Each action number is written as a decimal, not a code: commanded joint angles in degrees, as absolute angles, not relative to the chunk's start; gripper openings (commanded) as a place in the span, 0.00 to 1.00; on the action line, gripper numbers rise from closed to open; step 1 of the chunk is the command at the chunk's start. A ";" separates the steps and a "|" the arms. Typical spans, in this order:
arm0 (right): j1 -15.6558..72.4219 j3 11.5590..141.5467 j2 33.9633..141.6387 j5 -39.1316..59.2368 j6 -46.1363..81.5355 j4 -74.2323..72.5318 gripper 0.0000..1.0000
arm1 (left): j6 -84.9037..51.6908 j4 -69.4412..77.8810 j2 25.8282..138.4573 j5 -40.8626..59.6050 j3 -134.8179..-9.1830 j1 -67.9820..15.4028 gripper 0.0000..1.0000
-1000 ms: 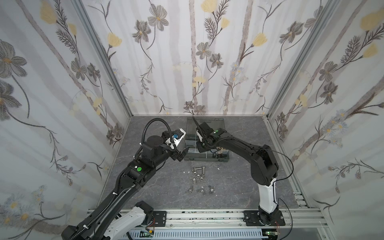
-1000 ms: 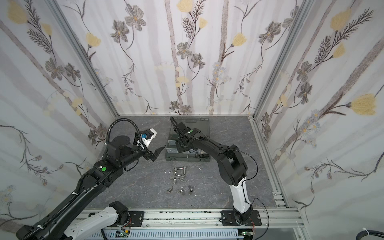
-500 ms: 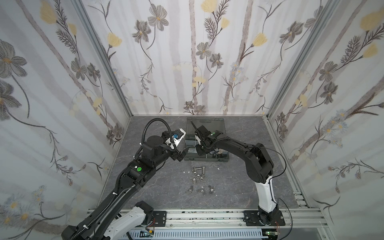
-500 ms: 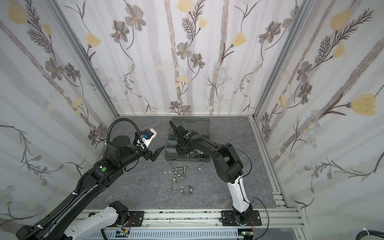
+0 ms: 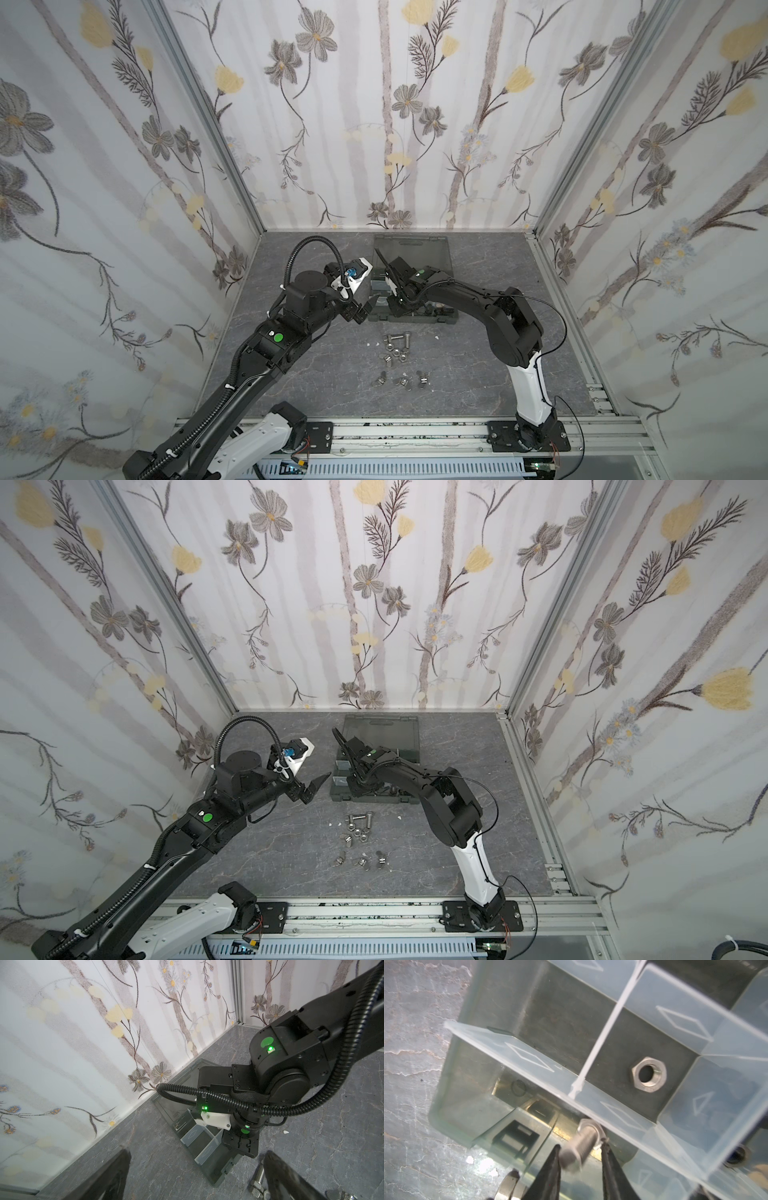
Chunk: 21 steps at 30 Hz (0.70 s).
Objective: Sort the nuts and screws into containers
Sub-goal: 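Open the right gripper to drop the silver bolt in the compartment, then move the open right gripper back down over the pile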
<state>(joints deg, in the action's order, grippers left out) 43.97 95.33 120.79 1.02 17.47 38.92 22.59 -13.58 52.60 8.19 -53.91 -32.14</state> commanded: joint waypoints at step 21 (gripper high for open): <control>51.01 76.18 104.45 -2.57 32.72 37.99 0.37 | 23.12 -10.59 52.57 10.81 -53.00 -32.26 1.00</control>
<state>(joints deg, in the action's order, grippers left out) 50.48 77.30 104.95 -1.89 28.34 39.90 22.59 -13.10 52.53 10.13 -53.12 -32.21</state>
